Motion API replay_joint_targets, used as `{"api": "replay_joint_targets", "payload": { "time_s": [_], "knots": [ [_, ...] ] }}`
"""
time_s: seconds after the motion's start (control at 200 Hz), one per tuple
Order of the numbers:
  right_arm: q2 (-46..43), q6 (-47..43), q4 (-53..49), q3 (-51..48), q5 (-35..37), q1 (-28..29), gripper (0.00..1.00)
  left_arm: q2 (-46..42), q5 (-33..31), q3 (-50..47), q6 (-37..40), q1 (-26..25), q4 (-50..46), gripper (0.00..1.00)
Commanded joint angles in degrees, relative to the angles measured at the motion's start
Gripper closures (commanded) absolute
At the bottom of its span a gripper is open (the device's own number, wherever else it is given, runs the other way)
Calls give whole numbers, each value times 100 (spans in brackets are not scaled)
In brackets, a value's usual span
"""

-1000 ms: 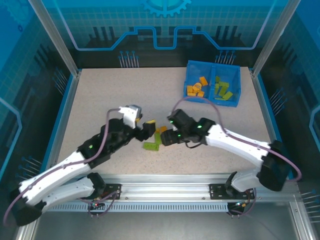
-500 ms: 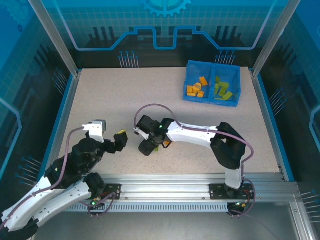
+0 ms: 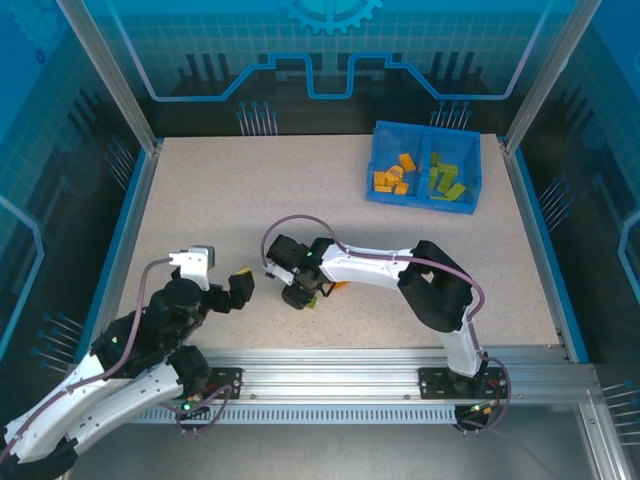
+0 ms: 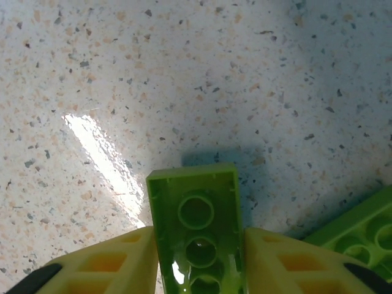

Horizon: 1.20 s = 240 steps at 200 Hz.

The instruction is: Sort the legos into containers by color

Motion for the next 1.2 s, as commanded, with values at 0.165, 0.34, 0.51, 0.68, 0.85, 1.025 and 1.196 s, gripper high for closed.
{"api": "replay_joint_targets", "payload": {
  "time_s": [0.165, 0.34, 0.51, 0.68, 0.85, 1.025, 1.196],
  "knots": [
    [-258, -2, -118, 74, 174, -13, 69, 24, 233, -137, 215, -2, 70, 1],
    [-834, 232, 172, -188, 84, -97, 71, 85, 538, -133, 364, -3, 187, 1],
    [-1478, 591, 418, -546, -53, -420, 72, 262, 1152, -144, 660, -4, 499, 1],
    [-2342, 1043, 660, -945, -186, -908, 72, 590, 2056, -156, 1042, -2, 1076, 1],
    [-3198, 1627, 865, -1362, -306, -1740, 73, 1124, 2579, -88, 1205, -4, 1645, 1],
    [-3756, 2014, 954, -1661, -286, -2969, 73, 1698, 3001, 23, 1189, -2, 2307, 1],
    [-3735, 2113, 923, -1602, -255, -4371, 72, 2123, 3125, 165, 1155, -3, 2477, 1]
  ]
}}
